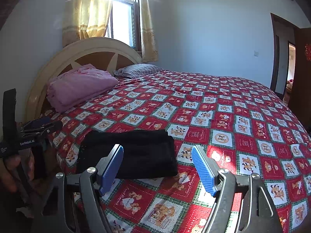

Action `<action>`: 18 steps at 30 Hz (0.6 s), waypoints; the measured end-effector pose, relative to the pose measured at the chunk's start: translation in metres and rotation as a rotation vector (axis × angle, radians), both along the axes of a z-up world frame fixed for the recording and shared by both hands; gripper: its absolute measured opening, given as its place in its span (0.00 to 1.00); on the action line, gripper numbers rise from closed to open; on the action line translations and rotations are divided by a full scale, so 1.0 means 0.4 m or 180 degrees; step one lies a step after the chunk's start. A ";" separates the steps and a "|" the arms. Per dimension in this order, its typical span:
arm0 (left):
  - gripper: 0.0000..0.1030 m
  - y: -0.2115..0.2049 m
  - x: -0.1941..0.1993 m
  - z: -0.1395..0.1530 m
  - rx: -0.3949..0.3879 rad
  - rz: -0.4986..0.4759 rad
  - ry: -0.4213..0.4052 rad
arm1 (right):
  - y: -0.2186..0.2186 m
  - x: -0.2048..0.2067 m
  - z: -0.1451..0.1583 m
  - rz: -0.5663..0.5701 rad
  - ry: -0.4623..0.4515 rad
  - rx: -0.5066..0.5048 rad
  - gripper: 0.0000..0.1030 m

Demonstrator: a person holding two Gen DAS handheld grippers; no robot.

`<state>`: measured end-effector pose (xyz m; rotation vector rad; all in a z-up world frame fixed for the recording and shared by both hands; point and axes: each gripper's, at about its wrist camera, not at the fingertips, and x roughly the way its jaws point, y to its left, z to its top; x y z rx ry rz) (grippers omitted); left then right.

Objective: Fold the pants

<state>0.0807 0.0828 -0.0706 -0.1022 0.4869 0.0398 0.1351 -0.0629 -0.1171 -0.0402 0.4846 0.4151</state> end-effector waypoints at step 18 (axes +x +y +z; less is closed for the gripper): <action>1.00 0.003 0.005 -0.016 0.0047 0.0048 0.0023 | 0.005 0.009 -0.016 -0.0012 0.0016 -0.0075 0.72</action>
